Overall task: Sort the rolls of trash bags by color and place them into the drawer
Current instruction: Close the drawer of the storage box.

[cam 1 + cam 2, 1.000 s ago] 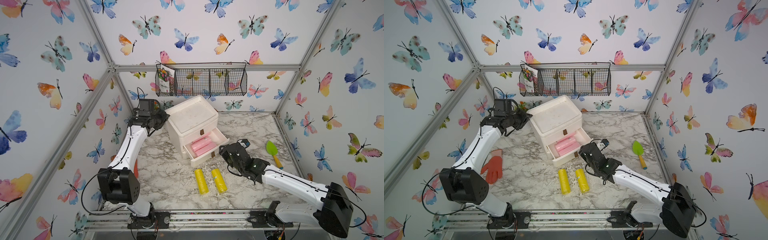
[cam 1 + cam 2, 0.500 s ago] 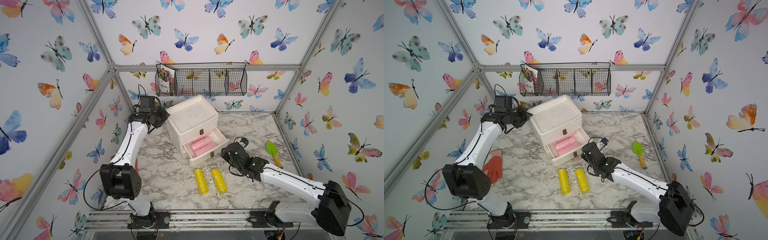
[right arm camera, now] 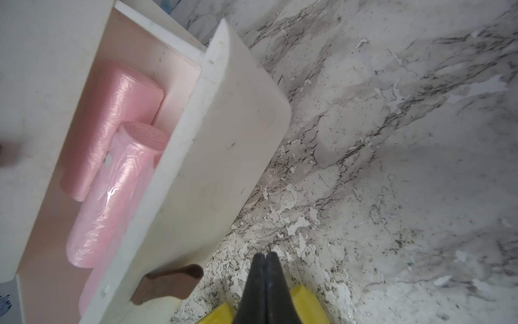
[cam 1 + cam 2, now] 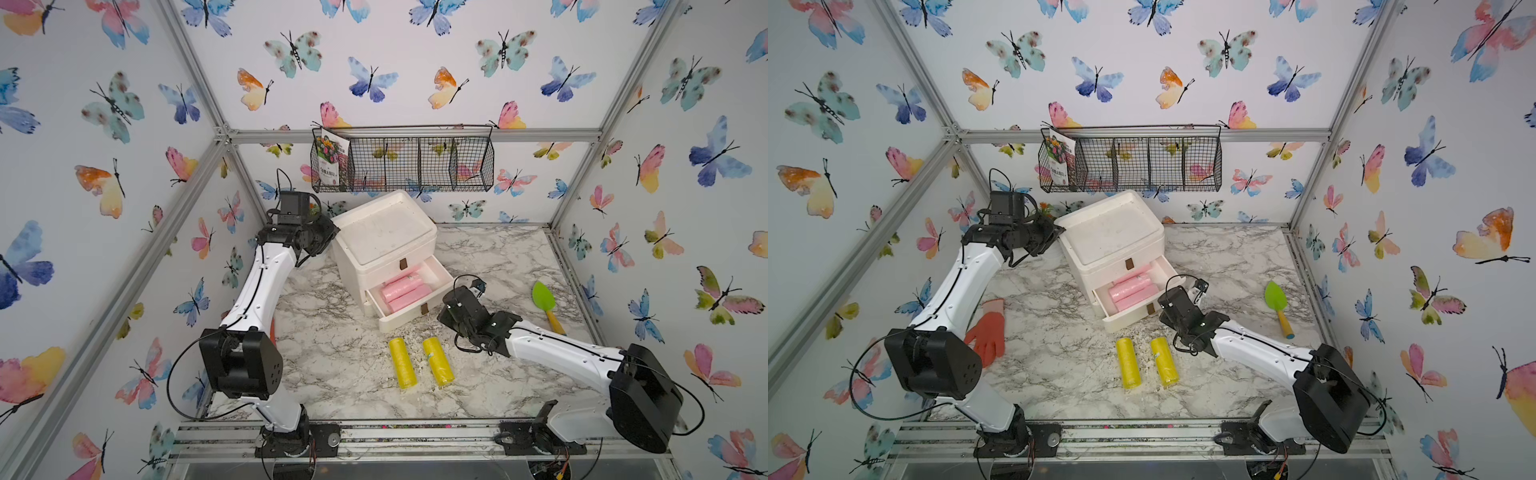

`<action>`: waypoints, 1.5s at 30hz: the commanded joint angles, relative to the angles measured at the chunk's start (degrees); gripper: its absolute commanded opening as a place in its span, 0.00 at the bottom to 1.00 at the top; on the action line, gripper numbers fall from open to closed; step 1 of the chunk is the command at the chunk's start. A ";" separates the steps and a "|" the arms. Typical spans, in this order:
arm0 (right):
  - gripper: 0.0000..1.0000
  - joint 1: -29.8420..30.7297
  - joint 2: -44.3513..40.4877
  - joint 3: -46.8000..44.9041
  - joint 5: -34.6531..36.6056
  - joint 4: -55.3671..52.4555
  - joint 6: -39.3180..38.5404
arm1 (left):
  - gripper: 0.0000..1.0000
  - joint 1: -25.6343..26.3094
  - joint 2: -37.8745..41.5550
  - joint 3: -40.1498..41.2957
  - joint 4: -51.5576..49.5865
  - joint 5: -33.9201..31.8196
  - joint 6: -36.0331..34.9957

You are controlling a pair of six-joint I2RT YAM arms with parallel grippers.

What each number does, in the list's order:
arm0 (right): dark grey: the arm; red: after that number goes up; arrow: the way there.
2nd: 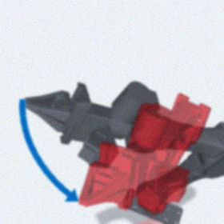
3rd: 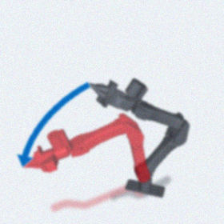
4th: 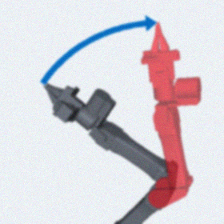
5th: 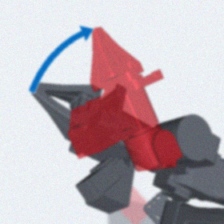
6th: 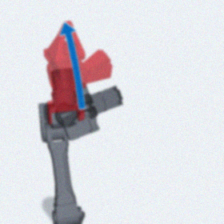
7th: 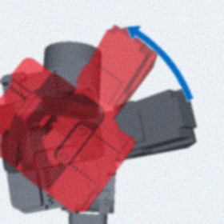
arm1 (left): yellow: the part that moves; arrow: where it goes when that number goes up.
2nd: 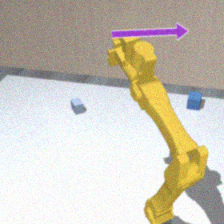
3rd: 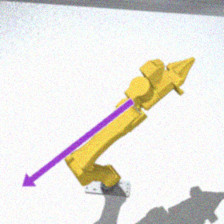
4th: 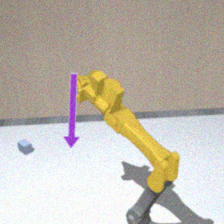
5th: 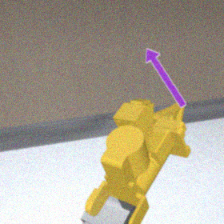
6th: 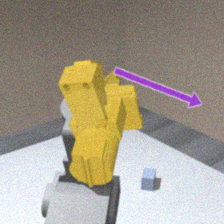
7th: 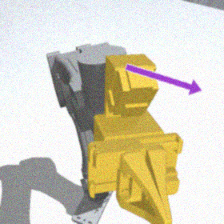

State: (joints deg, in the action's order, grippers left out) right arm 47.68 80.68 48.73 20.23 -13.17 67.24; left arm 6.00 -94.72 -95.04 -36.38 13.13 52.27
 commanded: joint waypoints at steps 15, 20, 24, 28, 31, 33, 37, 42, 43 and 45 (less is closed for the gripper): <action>0.02 -1.60 11.11 11.97 -4.47 2.61 -7.95 | 0.04 1.49 -3.72 1.96 -2.65 -0.93 1.76; 0.02 -2.06 13.30 14.34 -5.37 3.22 -9.00 | 0.04 2.07 -3.55 2.27 -2.57 -0.90 1.78; 0.02 -2.11 14.36 16.29 -6.03 3.97 -9.23 | 0.04 2.52 -3.34 2.57 -2.56 -0.87 1.87; 0.02 -2.15 15.67 18.86 -6.41 4.37 -9.85 | 0.04 2.55 -3.14 2.78 -2.59 -0.97 1.87; 0.02 -2.22 17.05 20.94 -6.64 4.62 -10.46 | 0.04 2.68 -3.10 2.94 -2.58 -0.93 1.94; 0.02 -2.24 18.31 22.28 -7.03 5.03 -10.75 | 0.04 2.66 -2.94 3.27 -2.51 -0.92 1.96; 0.02 -2.24 20.99 24.46 -9.10 6.02 -10.75 | 0.04 2.70 -2.72 3.51 -2.41 -0.80 2.05; 0.02 -2.24 21.37 24.45 -14.27 8.09 -8.49 | 0.04 2.71 -2.41 3.71 -2.40 -1.11 1.96; 0.02 -2.24 20.87 23.70 -14.99 9.00 -8.09 | 0.04 2.72 -2.41 3.72 -2.44 -1.14 2.00; 0.02 -2.22 19.76 22.46 -16.30 10.33 -7.11 | 0.04 2.77 -2.49 3.69 -2.31 -0.96 2.09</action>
State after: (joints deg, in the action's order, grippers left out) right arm 45.01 101.84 69.78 10.31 -20.67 58.67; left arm 7.25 -94.28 -94.15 -34.94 9.85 52.31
